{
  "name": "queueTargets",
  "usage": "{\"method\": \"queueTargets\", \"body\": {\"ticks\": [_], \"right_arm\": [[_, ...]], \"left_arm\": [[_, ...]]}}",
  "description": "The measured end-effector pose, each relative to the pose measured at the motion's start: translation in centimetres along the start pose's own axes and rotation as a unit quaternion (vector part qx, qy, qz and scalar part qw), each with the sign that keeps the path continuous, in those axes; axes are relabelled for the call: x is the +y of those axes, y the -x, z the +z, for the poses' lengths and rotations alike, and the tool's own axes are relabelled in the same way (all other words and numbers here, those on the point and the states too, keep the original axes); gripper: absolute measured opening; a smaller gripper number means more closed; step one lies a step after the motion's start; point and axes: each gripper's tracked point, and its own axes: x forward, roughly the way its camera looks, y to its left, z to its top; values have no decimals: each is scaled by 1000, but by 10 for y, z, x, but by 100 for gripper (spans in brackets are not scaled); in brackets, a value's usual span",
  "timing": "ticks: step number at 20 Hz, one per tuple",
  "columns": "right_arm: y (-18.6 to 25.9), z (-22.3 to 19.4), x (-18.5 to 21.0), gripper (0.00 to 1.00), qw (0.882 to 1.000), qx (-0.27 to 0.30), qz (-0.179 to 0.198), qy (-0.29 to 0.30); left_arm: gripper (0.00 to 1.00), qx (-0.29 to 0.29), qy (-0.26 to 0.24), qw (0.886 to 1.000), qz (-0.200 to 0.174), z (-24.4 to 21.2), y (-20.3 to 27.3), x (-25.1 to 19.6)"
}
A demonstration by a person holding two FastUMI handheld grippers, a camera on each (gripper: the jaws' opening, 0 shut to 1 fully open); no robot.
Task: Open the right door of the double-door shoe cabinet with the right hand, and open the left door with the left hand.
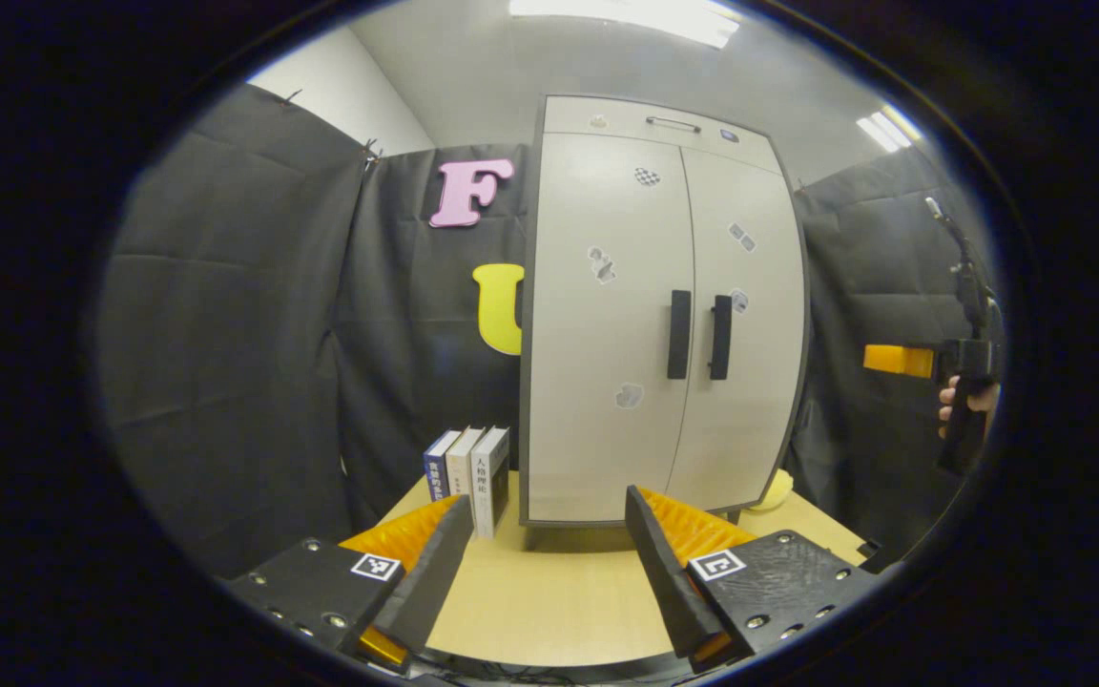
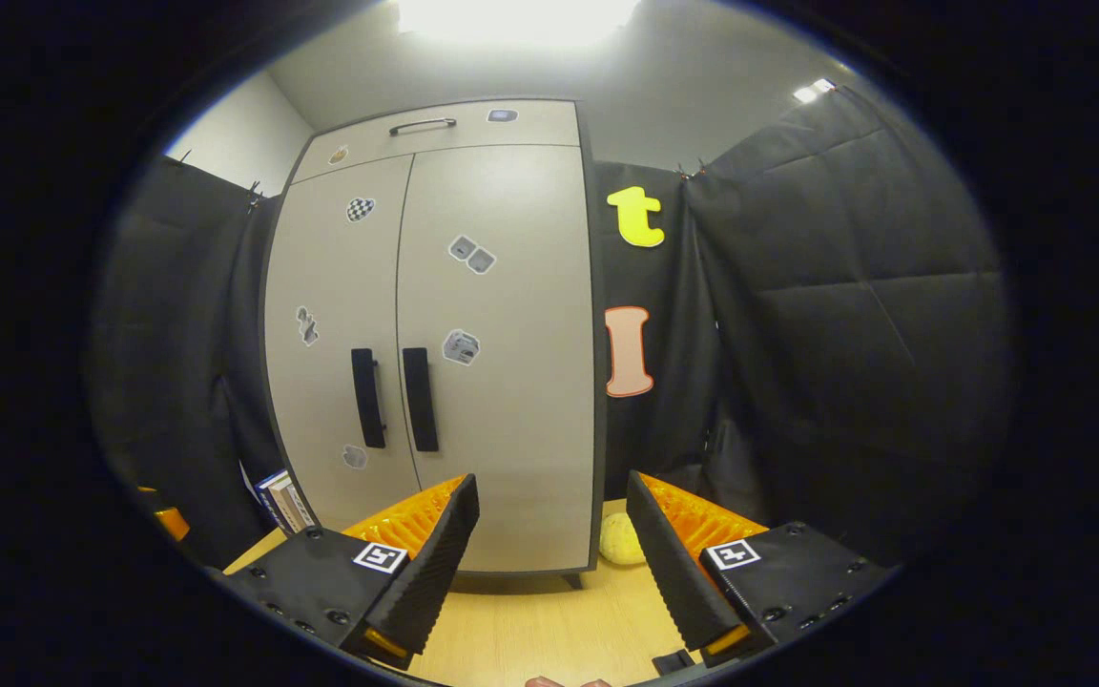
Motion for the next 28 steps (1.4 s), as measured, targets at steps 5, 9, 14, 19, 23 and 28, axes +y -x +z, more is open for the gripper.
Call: {"method": "queueTargets", "body": {"ticks": [5, 9, 14, 19, 23, 28], "right_arm": [[-10, 10, 23, 98, 1000, -9, 25, 5], [-19, 23, 37, 98, 999, -16, 36, 6], [-43, 39, 62, 98, 998, -16, 60, -4], [-73, 47, 94, 98, 995, -3, 88, -42], [-101, 47, 118, 98, 994, 6, 101, -29], [-140, 49, 136, 98, 996, 7, 90, 12]], "left_arm": [[93, -17, 3, 1000, 19, 13, 3, 23], [91, -16, 8, 999, 30, 9, 0, 37], [94, -5, 17, 999, 29, -4, -9, 44], [94, 2, 20, 999, 35, -16, -13, 55], [94, 16, 20, 998, 53, -30, -14, 72], [92, 22, 27, 997, 65, -38, -7, 88]]}}
